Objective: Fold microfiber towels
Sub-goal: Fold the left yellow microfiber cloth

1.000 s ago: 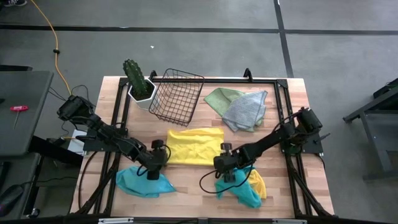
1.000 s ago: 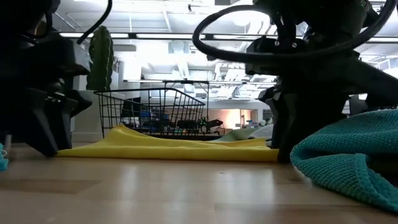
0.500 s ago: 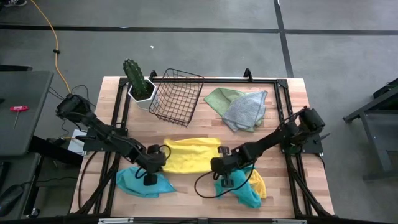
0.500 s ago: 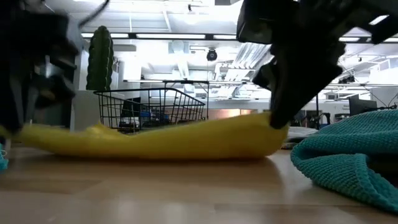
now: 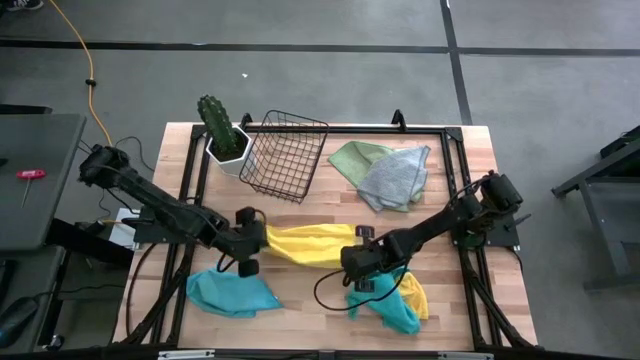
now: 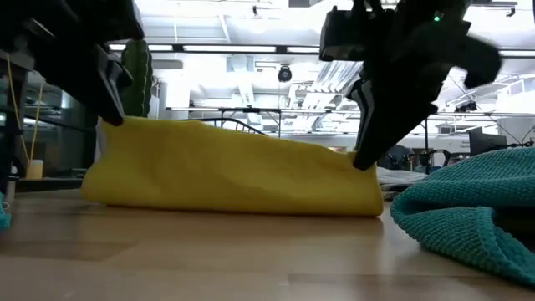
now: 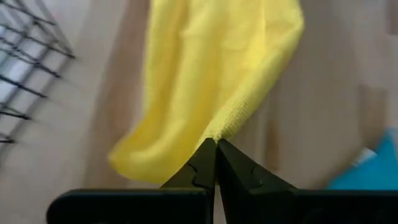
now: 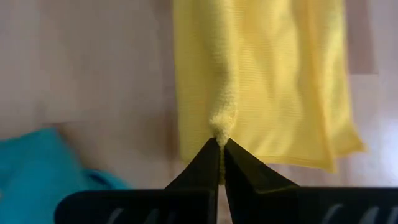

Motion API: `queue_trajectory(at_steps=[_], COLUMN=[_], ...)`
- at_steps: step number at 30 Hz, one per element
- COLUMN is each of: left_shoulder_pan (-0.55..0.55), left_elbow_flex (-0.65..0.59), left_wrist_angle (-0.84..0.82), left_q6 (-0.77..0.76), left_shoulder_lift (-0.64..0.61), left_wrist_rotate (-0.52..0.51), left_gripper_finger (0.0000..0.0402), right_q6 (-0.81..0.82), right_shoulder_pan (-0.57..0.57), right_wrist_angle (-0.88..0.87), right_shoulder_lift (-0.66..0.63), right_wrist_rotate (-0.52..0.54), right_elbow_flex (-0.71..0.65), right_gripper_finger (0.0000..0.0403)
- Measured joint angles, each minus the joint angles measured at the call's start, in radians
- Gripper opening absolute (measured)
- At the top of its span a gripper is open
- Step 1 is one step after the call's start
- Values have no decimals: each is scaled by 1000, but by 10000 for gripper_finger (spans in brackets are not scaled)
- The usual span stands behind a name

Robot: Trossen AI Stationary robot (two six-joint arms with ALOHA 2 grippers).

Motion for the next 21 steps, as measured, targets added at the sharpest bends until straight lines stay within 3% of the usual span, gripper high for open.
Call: queue_trajectory(at_steps=[12, 21], left_shoulder_pan=[148, 160], left_elbow_flex=[-60, -71], left_wrist_angle=[-24, -22], left_q6=[20, 16], left_shoulder_lift=[16, 16], left_wrist_rotate=[3, 0], left_gripper_finger=[0, 0], right_q6=[121, 225], right_shoulder_pan=[-42, -111], right_wrist_angle=[-70, -80], right_shoulder_lift=[-15, -15], right_wrist_rotate=[199, 172], right_elbow_flex=[0, 0], right_gripper_finger=[0, 0])
